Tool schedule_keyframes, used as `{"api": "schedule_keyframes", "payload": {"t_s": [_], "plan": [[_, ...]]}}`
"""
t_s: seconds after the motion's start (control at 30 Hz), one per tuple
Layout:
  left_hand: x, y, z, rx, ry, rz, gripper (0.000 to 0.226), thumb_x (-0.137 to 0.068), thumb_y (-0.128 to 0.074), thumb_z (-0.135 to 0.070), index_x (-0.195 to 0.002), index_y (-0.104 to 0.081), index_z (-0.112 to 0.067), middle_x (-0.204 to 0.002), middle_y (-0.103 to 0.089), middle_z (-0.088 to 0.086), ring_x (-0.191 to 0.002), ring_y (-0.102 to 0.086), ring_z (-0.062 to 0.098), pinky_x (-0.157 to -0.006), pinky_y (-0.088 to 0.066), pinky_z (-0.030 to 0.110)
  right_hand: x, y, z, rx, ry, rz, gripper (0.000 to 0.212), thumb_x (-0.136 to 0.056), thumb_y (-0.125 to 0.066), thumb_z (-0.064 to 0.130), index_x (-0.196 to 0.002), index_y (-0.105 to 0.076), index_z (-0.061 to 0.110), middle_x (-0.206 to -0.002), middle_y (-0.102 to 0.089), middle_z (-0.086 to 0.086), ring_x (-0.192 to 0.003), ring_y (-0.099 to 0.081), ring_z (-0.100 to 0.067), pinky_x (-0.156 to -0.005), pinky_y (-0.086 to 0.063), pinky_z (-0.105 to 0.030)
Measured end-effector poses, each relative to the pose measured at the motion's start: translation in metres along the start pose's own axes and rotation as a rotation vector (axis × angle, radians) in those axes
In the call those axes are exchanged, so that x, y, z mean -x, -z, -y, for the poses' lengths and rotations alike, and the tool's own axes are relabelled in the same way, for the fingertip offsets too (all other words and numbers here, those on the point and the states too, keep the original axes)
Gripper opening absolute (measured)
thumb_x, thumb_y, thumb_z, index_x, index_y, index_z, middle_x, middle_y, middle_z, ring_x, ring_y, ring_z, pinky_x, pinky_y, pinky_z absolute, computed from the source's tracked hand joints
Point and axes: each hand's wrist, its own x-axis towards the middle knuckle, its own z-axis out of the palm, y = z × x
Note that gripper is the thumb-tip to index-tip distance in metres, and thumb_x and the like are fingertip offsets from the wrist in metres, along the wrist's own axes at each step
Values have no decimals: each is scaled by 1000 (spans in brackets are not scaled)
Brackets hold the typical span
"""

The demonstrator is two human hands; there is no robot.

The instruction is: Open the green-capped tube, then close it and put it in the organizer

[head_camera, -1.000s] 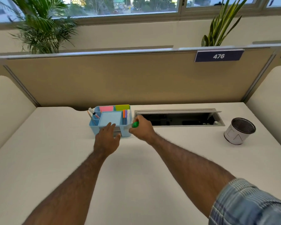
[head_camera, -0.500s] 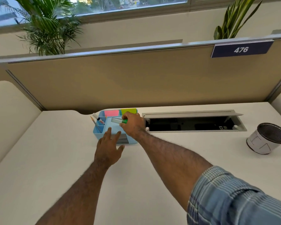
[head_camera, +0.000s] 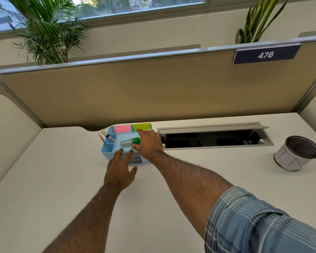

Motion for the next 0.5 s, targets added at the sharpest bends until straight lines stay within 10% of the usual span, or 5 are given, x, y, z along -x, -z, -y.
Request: {"api": "schedule_keyframes", "payload": {"t_s": [0.5], "plan": [[31, 78, -84, -79, -153, 43, 56, -93, -44, -49, -136, -51, -14, -140, -54, 10, -128, -49, 27, -108, -40, 40, 80, 120, -47, 195, -70, -26, 61, -87, -57, 54, -136, -49, 18, -138, -55, -5, -129, -45, -24, -108, -37, -40]]}}
